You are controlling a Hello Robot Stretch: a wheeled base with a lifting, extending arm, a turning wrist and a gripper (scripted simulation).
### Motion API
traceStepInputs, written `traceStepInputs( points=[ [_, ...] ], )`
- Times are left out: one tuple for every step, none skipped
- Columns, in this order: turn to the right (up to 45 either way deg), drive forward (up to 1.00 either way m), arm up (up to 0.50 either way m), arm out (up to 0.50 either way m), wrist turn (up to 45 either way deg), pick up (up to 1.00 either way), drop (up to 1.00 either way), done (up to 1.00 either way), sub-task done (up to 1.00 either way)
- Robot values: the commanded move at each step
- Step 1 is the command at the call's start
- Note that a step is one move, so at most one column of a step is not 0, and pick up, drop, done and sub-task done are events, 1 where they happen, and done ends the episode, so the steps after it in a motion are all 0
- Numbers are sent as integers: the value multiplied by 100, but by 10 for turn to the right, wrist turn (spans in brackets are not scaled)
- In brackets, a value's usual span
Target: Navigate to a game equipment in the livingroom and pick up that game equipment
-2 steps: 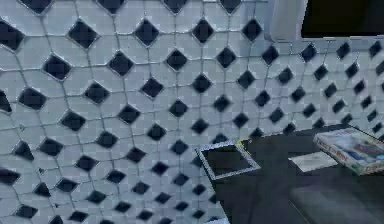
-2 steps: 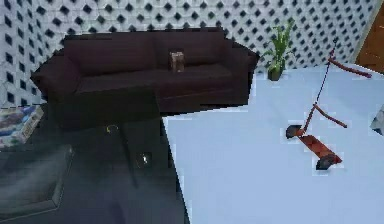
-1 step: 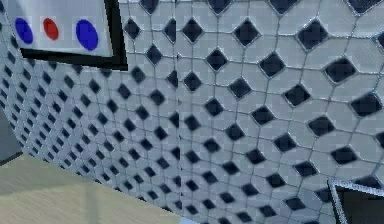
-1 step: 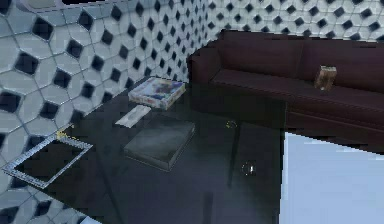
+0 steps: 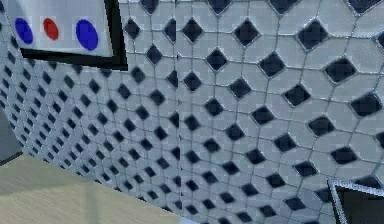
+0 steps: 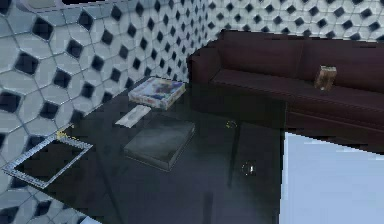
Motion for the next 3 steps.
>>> traceStepInputs(
  points=[
    [0, 0, 36, 0, 0, 0, 0, 0, 0],
    [0, 0, 0, 30, 0, 0, 0, 0, 0],
    [0, 0, 0, 0, 450, 0, 0, 0, 0]
  ],
)
